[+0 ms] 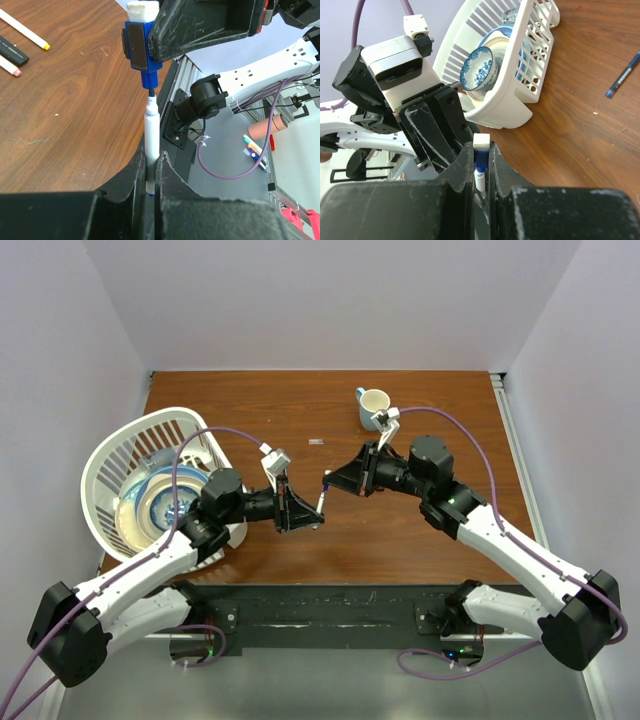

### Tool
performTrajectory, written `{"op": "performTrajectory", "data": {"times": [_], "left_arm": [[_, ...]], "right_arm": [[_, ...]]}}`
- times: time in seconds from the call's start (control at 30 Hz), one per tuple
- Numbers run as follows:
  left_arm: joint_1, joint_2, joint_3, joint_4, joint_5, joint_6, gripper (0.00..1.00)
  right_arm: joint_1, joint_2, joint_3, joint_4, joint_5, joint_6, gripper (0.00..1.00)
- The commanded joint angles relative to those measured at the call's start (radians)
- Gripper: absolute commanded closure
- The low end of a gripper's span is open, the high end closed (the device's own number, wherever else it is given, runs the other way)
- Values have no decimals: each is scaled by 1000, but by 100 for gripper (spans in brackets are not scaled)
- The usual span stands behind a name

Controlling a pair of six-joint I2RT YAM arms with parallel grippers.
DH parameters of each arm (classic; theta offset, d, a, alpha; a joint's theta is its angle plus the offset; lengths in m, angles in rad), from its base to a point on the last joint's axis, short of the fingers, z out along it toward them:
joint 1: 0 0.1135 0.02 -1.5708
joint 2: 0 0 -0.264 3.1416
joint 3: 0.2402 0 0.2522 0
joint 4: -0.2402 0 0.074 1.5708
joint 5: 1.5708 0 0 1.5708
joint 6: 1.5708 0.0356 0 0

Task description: Insert the pens into the pen caps

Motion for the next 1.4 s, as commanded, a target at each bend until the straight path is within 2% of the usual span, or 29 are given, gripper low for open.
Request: {"op": "performTrajectory", "data": {"times": [0.0, 0.33, 0.6, 0.93, 1.03, 1.13, 1.23, 1.37], "left_arm": [[6, 0, 41, 54, 14, 27, 100], [4, 17, 44, 54, 20, 32, 100], [4, 6, 56, 33, -1, 39, 100], [6, 15, 86, 57, -69, 70, 100], [6, 40, 107, 66, -69, 69, 100], [6, 70, 122, 83, -87, 64, 100], [13, 101, 139, 86, -127, 82, 100], [71, 149, 156, 103, -132, 62, 100]], "right_arm": [[12, -9, -12, 32, -20, 3, 100], [18, -14, -16, 84, -32, 52, 100], [23, -29, -24, 24, -38, 26, 100], [32, -46, -122, -41, -47, 17, 100], [46, -50, -156, -9, -43, 44, 100], [90, -53, -191, 40, -3, 64, 100], [138, -50, -206, 9, 43, 40, 100], [173, -67, -254, 6, 106, 32, 100]]}}
